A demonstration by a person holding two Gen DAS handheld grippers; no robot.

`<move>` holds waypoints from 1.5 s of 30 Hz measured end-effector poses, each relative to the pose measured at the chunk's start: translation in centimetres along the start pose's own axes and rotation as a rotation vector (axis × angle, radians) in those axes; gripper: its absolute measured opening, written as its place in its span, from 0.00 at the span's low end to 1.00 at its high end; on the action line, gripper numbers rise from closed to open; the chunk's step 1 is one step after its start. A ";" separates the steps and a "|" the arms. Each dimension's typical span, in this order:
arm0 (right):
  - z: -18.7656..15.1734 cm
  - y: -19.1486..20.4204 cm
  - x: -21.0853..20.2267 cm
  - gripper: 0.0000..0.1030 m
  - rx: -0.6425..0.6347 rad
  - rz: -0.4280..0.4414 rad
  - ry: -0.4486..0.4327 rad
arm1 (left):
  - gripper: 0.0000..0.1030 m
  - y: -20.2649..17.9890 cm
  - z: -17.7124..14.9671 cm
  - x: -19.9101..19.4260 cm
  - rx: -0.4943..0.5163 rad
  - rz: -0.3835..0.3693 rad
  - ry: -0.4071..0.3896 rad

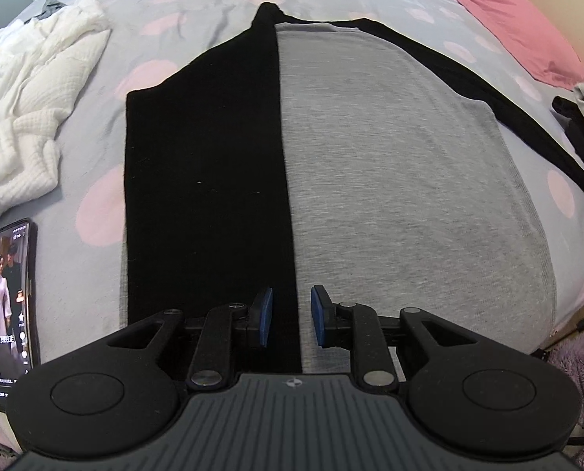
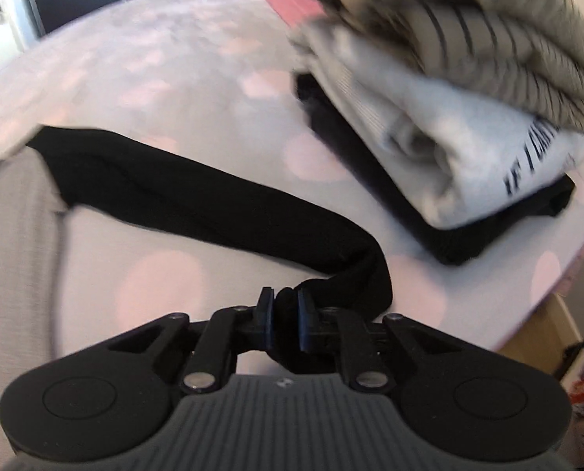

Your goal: Fold clothes

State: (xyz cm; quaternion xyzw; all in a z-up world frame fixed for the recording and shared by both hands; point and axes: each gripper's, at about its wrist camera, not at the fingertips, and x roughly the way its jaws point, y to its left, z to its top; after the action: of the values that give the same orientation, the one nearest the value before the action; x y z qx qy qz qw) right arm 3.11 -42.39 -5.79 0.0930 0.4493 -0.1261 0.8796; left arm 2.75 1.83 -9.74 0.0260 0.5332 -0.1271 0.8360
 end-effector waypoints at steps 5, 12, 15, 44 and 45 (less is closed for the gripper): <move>0.6 4.5 -2.4 0.13 -0.063 0.165 -0.049 | 0.19 0.3 0.1 -0.4 -0.011 -0.020 -0.021; 1.3 13.5 -5.0 0.13 -0.267 0.408 -0.043 | 0.19 0.6 0.4 -0.8 -0.013 -0.010 -0.048; 0.4 16.7 -5.3 0.13 -0.368 0.512 0.016 | 0.19 1.0 0.4 -1.0 -0.019 -0.003 -0.057; -5.6 18.6 -3.3 0.46 -0.601 0.572 0.319 | 0.43 -3.4 -0.6 -1.4 0.180 -0.204 -0.028; -5.7 18.3 -3.1 0.46 -0.593 0.554 0.321 | 0.43 -4.0 -0.7 -1.3 0.204 -0.211 -0.024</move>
State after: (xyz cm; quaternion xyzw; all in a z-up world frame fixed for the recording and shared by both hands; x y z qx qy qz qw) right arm 2.56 -23.03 -5.66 -0.0280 0.5551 0.2652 0.7879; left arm 0.61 -1.69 -8.49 0.0528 0.5072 -0.2682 0.8173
